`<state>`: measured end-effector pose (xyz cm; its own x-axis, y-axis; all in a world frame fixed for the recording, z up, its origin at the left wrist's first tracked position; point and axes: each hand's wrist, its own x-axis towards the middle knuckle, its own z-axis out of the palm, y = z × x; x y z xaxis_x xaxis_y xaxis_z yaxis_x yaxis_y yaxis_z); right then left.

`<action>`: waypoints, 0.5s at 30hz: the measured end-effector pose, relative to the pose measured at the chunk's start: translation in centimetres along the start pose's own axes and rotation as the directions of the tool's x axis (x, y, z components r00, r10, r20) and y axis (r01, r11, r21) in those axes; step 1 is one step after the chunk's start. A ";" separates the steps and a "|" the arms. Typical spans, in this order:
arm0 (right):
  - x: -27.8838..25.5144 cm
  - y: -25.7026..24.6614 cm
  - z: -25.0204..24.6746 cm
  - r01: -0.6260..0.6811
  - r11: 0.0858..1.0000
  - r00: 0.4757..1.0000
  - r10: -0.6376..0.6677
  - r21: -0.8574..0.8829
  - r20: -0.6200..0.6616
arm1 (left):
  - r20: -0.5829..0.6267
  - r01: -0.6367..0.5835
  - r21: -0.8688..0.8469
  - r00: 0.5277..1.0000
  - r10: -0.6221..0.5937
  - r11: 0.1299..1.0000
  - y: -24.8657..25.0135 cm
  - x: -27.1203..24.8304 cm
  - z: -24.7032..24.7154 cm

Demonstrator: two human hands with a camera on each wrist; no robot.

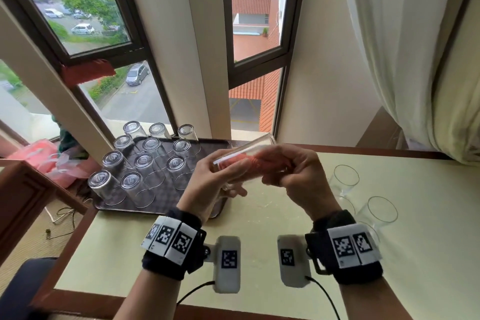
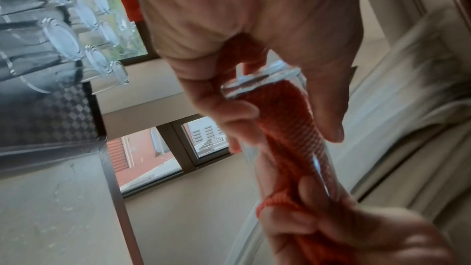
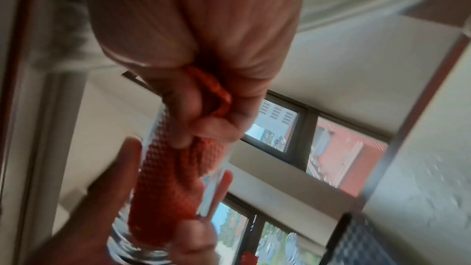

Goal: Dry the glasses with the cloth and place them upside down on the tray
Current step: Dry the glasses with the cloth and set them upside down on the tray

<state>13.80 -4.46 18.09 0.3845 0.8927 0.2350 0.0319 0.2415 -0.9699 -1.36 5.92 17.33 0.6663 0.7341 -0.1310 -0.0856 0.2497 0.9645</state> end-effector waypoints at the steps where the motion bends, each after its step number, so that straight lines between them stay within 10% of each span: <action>1: 0.1 0.0 0.1 -0.016 1.000 1.000 0.016 0.002 0.017 | -0.023 -0.040 0.010 0.999 0.040 0.999 0.0 -0.1 0.0; 8: 0.1 0.2 -0.7 -0.129 0.983 0.985 0.111 0.131 0.133 | 0.057 -0.361 0.191 0.932 0.357 0.913 -0.5 -1.0 0.4; 15: -0.6 -0.2 0.1 -0.038 0.993 0.999 0.042 0.113 -0.035 | 0.046 -0.040 0.003 0.998 0.040 0.999 -0.3 -0.7 0.1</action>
<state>13.45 -4.97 18.14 0.4172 0.8884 0.1915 -0.0873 0.2489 -0.9646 -1.72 5.31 17.18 0.6960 0.7134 -0.0816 -0.1103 0.2185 0.9696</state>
